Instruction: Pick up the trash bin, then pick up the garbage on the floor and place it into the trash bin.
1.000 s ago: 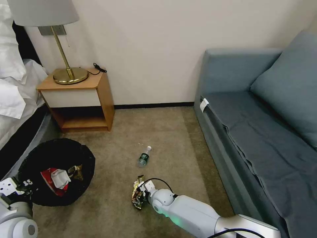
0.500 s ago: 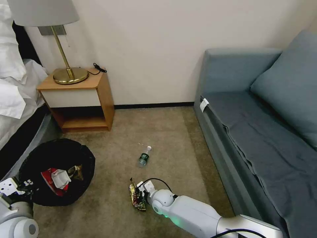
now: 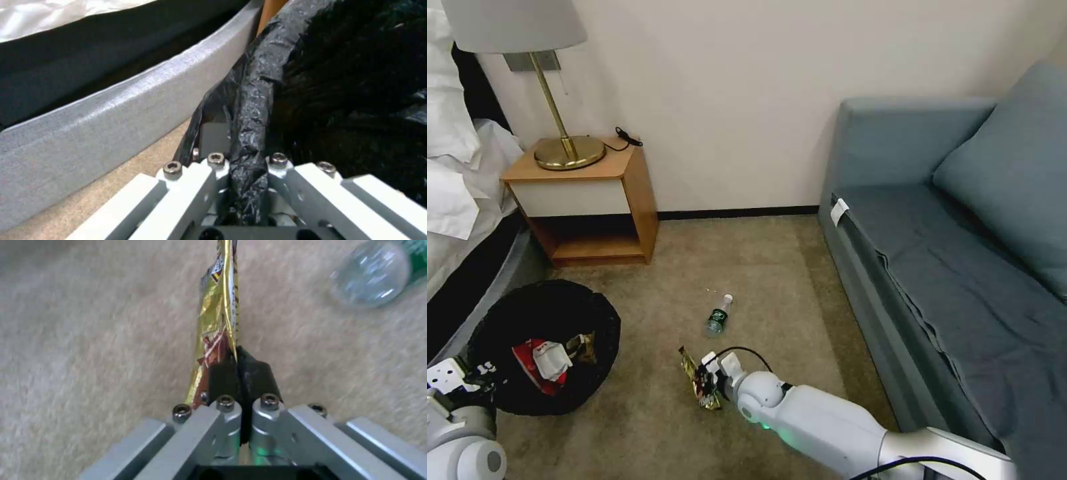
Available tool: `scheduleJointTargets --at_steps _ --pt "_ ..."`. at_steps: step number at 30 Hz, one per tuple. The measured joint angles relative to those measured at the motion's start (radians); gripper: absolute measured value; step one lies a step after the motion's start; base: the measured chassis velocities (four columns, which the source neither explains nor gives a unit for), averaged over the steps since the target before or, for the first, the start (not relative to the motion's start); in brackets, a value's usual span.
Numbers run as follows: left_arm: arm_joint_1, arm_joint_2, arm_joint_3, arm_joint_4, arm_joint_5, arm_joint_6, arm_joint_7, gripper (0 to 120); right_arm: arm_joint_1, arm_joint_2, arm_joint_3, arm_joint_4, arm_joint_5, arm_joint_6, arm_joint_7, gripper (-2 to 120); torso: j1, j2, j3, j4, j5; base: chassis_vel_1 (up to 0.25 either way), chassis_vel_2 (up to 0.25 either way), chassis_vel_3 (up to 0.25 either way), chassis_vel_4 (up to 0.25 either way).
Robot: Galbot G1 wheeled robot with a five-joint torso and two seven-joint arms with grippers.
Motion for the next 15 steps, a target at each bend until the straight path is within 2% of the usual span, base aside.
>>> scheduleJointTargets --at_steps 5,9,15 --pt "0.001 0.004 0.006 0.008 -0.001 0.002 0.000 2 0.013 -0.029 0.047 0.067 0.001 0.010 0.003 0 0.000 0.000 0.000 0.0000 0.0000 0.000 0.000 0.000 0.000" --pt "0.003 0.002 0.026 0.016 -0.001 0.004 0.003 2 0.059 -0.053 0.129 0.205 0.037 0.009 0.024 0 0.000 0.000 0.000 0.0000 -0.0001 0.000 0.000 0.000 0.000" --pt "0.004 0.001 0.037 0.019 0.002 0.006 0.004 2 0.126 -0.042 0.171 0.345 0.109 -0.002 0.077 0 0.000 0.000 0.000 -0.0001 -0.0001 0.000 0.000 0.000 0.000"
